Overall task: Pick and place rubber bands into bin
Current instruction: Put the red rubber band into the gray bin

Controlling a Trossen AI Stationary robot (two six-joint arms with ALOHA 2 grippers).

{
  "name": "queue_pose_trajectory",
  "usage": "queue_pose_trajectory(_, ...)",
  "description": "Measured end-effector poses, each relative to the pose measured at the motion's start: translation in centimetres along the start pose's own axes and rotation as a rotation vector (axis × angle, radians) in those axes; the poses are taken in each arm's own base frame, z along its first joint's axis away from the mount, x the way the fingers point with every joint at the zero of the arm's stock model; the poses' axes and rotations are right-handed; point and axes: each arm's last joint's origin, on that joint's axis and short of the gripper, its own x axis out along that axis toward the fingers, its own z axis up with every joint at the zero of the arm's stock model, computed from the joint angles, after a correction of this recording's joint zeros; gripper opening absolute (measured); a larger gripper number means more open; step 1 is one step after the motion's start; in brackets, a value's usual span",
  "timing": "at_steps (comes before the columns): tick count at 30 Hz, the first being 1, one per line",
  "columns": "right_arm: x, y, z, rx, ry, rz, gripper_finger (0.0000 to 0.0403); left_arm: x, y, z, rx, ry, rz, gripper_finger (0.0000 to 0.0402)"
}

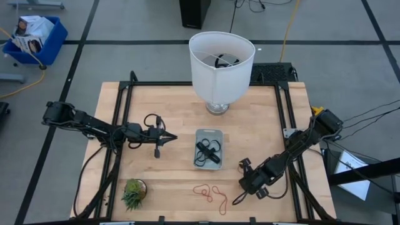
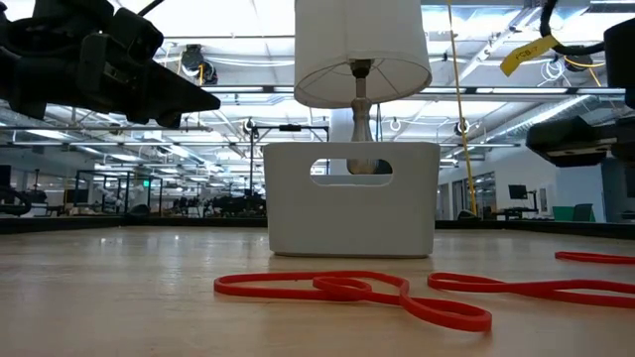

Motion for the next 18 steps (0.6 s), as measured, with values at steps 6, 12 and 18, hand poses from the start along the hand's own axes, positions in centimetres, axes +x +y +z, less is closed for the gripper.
queue_pose_trajectory(6, -5.6, 0.2, 1.1, -0.02, -0.228, -0.066, 0.0, 0.0, 0.0, 0.0, -0.002, 0.006, 0.0, 0.0031)
queue_pose_trajectory(12, -10.2, -0.7, 0.6, -0.061, -0.404, -0.172, 0.0, 0.0, 0.0, -0.1, 0.025, 0.013, -0.001, 0.0031)
queue_pose_trajectory(18, -13.7, -1.9, -0.8, -0.046, -0.515, -0.244, 0.0, 0.0, 0.0, -0.1, 0.02, 0.012, 0.0, 0.0031)
